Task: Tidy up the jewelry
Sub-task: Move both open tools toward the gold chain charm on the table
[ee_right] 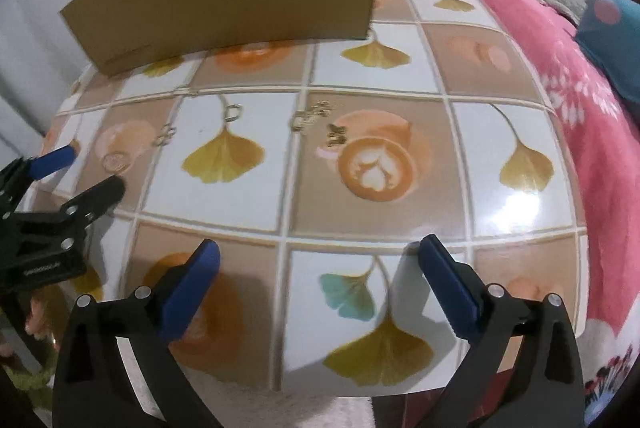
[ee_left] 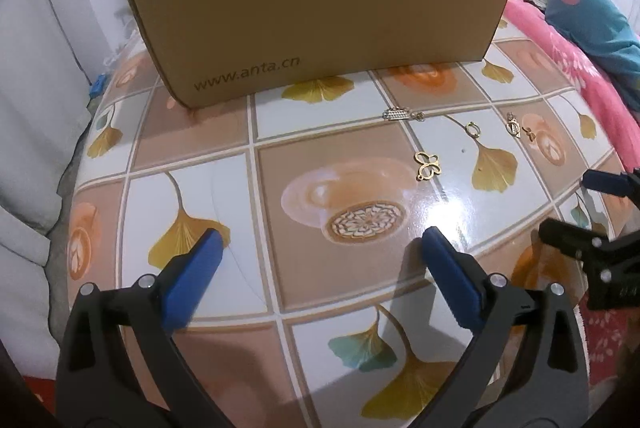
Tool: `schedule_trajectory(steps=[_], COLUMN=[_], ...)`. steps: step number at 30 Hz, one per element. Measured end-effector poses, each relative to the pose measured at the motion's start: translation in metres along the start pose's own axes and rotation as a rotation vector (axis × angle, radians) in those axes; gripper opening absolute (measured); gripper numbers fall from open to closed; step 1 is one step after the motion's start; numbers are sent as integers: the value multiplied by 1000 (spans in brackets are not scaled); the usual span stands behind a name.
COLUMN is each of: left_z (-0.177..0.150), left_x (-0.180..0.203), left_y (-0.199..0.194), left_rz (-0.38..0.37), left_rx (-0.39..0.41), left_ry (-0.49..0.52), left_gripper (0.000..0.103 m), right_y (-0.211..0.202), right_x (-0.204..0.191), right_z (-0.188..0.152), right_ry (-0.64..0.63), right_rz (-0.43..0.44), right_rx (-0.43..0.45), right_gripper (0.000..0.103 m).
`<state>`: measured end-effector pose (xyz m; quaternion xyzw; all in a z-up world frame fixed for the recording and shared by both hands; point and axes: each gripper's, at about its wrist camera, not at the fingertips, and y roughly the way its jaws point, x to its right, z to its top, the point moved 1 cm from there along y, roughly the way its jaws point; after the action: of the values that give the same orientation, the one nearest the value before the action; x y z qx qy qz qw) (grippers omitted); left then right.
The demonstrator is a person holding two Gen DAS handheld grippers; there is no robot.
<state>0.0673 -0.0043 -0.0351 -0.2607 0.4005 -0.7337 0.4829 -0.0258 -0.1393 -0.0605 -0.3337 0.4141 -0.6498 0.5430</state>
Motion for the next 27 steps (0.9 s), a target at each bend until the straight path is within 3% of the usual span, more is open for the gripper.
schedule_trajectory(steps=[5, 15, 21, 27], left_z=[1, -7, -9, -9], left_x=[1, 0, -3, -2], left_y=[1, 0, -3, -18], left_rz=[5, -1, -17, -128], left_rx=[-7, 32, 48, 113], left_ry=[-5, 7, 23, 20], left_gripper=[96, 97, 96, 96], right_y=[-1, -8, -13, -27], right_x=[8, 33, 45, 52], right_z=[2, -1, -3, 7], right_ry=[9, 43, 91, 68], right_rz=[43, 223, 249, 259], right_rx=[-2, 42, 57, 132], right_gripper=[97, 98, 98, 97])
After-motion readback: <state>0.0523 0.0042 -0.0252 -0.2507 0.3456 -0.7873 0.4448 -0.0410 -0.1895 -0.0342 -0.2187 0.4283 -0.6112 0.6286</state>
